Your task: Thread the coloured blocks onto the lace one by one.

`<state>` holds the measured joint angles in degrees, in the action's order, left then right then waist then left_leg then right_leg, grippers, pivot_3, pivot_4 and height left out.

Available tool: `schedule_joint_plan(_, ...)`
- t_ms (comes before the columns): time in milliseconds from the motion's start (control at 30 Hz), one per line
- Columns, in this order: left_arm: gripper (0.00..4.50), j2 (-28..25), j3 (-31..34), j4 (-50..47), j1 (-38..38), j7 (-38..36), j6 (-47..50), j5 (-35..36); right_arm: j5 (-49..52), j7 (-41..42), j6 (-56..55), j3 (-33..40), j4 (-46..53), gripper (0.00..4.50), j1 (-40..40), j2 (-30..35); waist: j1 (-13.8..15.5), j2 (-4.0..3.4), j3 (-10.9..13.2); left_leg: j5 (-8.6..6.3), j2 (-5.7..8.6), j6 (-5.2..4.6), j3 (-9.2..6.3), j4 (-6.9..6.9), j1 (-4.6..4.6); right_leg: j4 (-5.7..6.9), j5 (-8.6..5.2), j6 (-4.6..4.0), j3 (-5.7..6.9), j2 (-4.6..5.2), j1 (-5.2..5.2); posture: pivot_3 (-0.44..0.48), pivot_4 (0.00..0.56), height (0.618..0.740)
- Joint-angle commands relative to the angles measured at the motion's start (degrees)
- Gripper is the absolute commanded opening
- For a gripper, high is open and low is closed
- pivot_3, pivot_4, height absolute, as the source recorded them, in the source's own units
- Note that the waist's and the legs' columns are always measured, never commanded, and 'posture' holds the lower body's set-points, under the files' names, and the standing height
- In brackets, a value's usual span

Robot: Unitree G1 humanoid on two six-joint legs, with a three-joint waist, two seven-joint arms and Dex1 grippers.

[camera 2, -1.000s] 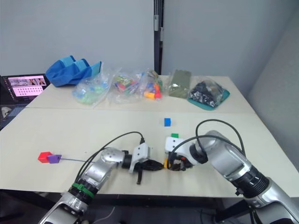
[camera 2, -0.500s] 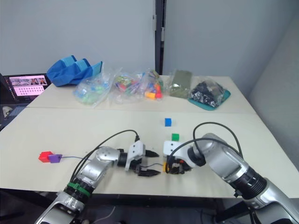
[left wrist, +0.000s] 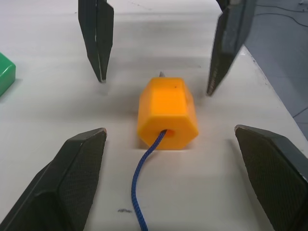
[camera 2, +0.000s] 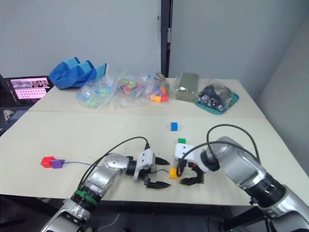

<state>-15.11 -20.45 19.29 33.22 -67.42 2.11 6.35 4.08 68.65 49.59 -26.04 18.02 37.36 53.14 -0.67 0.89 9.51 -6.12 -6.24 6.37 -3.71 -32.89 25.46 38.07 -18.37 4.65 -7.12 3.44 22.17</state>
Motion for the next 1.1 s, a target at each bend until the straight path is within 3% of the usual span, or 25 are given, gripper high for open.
schedule_joint_plan(33,4.5,1.2,-0.3,0.7,1.5,0.7,-2.0,-0.6,1.3,-0.3,0.7,3.0,2.7,4.49,-0.8,1.2,-0.1,0.0,0.0,0.0,0.0,0.0,0.0,0.0,0.0,0.0,0.0,0.0,0.0,0.0,0.0,0.0,0.15,0.74)
schedule_joint_plan(167,4.5,3.2,-0.3,3.7,2.7,0.3,-2.6,-0.5,1.8,-1.8,0.3,4.5,3.9,4.49,-3.2,1.3,-0.1,0.0,0.0,0.0,0.0,0.0,0.0,0.01,-0.01,0.01,0.0,0.0,0.0,0.0,0.0,0.0,0.15,0.74)
schedule_joint_plan(300,3.41,4.2,-0.9,6.1,3.8,0.4,-3.0,-1.4,1.6,-3.2,0.2,5.1,4.5,4.5,-4.6,1.4,-0.1,0.0,0.0,0.0,0.0,0.0,0.0,0.0,0.0,0.01,0.0,0.0,0.0,0.0,0.0,0.0,0.15,0.74)
schedule_joint_plan(500,1.41,4.0,-0.8,8.8,5.0,0.4,-3.4,-2.4,1.6,-5.4,-4.4,5.6,4.4,4.5,-7.2,0.0,-0.1,0.0,0.0,0.0,0.01,0.0,0.0,0.0,-0.01,0.01,0.0,0.0,0.0,0.0,-0.01,0.0,0.15,0.74)
schedule_joint_plan(667,1.31,3.9,-0.8,9.2,5.1,0.0,-3.5,-2.3,0.6,-7.9,-9.6,5.7,2.1,4.5,-9.4,-2.3,-0.2,0.0,0.0,0.0,0.01,0.0,0.0,-0.01,-0.03,0.01,0.0,0.0,-0.01,0.0,-0.03,0.0,0.15,0.74)
schedule_joint_plan(700,1.31,3.9,-0.9,9.2,5.1,0.0,-3.4,-2.4,0.5,-7.9,-10.4,5.5,1.6,3.98,-9.6,-2.6,-0.3,0.01,0.0,0.0,0.0,0.0,-0.01,-0.02,-0.04,0.03,0.0,0.0,0.0,0.0,-0.04,0.0,0.15,0.74)
schedule_joint_plan(1100,1.31,1.4,0.3,8.7,4.9,-1.0,-3.6,-1.9,-1.4,-8.0,-12.6,4.4,-2.5,0.02,-11.1,-1.9,-0.3,0.02,0.0,0.0,0.0,0.01,-0.01,-0.03,-0.11,0.03,0.0,0.0,0.0,0.0,-0.12,0.0,0.15,0.74)
